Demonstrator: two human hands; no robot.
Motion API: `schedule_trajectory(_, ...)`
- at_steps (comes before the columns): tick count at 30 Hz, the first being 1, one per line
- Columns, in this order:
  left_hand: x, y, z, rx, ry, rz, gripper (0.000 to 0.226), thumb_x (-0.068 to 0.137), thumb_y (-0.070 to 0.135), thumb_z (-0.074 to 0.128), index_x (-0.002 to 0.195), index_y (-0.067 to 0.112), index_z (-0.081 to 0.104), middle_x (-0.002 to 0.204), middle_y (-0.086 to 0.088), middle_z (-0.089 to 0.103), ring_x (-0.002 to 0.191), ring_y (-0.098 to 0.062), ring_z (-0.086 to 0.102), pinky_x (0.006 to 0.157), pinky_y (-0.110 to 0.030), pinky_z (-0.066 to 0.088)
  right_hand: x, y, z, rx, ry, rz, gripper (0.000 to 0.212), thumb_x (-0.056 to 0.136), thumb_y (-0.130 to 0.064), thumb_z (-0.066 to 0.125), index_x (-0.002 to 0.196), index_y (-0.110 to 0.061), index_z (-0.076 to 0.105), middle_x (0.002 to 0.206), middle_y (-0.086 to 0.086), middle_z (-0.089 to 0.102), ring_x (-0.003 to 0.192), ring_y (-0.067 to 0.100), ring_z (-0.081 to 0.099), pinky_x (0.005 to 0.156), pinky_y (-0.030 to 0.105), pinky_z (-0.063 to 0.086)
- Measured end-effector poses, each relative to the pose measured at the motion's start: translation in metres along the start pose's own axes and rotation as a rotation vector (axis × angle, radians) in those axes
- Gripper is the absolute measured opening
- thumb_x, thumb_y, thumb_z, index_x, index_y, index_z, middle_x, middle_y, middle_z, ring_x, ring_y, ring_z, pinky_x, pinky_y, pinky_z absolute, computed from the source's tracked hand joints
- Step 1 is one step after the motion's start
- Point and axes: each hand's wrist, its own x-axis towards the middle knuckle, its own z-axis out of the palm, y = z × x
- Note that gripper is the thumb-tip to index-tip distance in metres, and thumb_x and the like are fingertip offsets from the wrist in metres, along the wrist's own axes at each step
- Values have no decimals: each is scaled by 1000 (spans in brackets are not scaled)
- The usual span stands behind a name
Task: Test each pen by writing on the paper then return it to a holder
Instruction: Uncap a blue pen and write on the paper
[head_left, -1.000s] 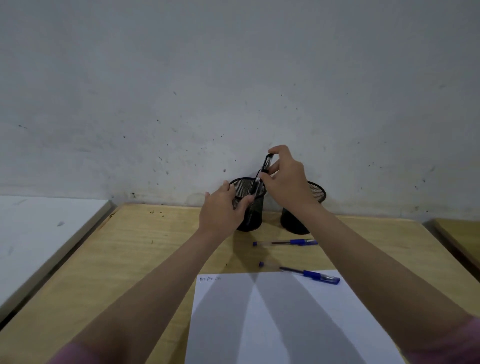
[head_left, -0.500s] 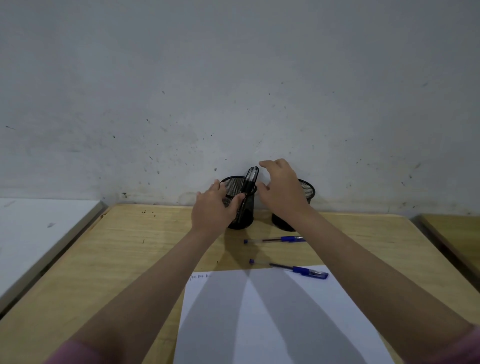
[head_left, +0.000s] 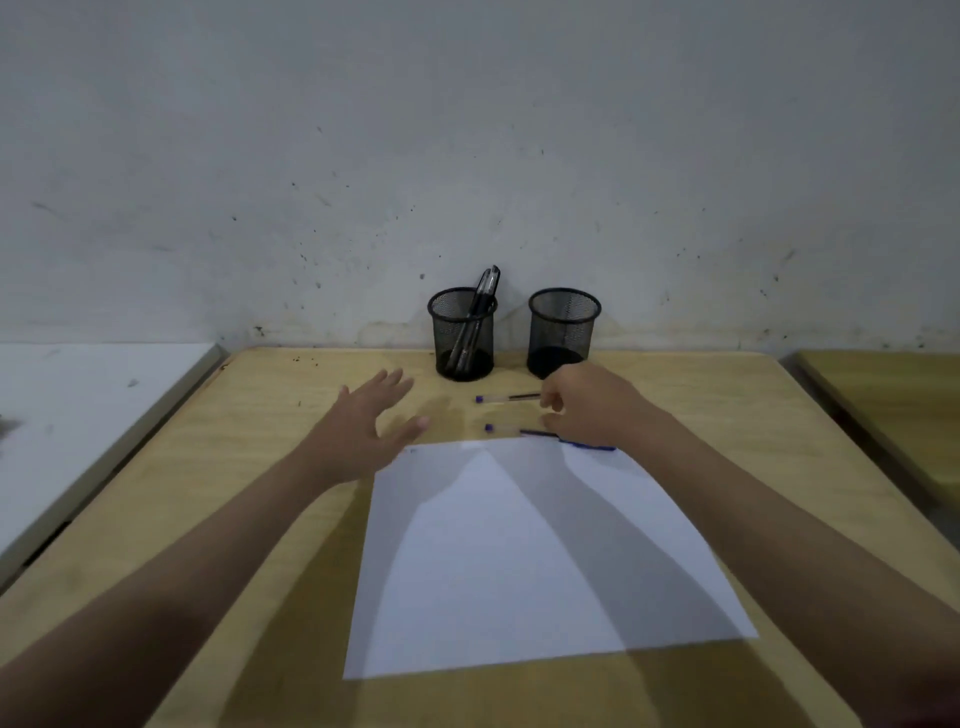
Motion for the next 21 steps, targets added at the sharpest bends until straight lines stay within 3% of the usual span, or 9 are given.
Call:
schedule_trajectory(4,-43,-15,1,83,-18,-51,65,82,63,44,135,25,45,152,4,29,141,-12,21,115,-49,5,-14,0,20,-144,-36,59,21,86,-15,53,102,-8,63,105,12,62,94,30,59,72,34,49)
schedule_trajectory(7,-61,-22,4,113,-62,-58,71,77,66,37,137,29,39,152,5,30,141,-13,21,114,-50,6,-18,-6,31,-274,-31,78,19,89,-11,49,104,-9,60,109,12,58,97,28,58,66,31,40)
schedule_trajectory(13,-71,-28,14,158,-72,-42,84,70,73,26,141,29,32,154,9,20,143,-9,14,116,-46,6,-24,-10,40,-363,127,41,21,87,-6,48,106,-9,57,110,10,55,102,28,54,68,32,35)
schedule_trajectory(16,-71,-28,15,175,-75,-34,84,71,73,24,142,28,31,155,8,20,143,-10,14,116,-46,8,-29,-14,40,-127,277,15,19,89,-10,49,103,-8,62,102,10,56,94,29,56,65,31,39)
schedule_trajectory(19,-72,-25,14,195,-62,-30,81,75,70,21,143,27,30,154,5,22,143,-12,16,116,-45,10,-39,-34,30,391,399,22,9,87,-12,59,92,-8,65,85,6,60,74,23,59,64,32,49)
schedule_trajectory(21,-76,-16,16,204,68,36,73,80,64,26,140,24,37,150,-1,34,139,-16,29,113,-44,20,-46,-52,23,733,423,90,5,85,-11,64,81,-12,62,71,2,62,64,19,61,59,30,50)
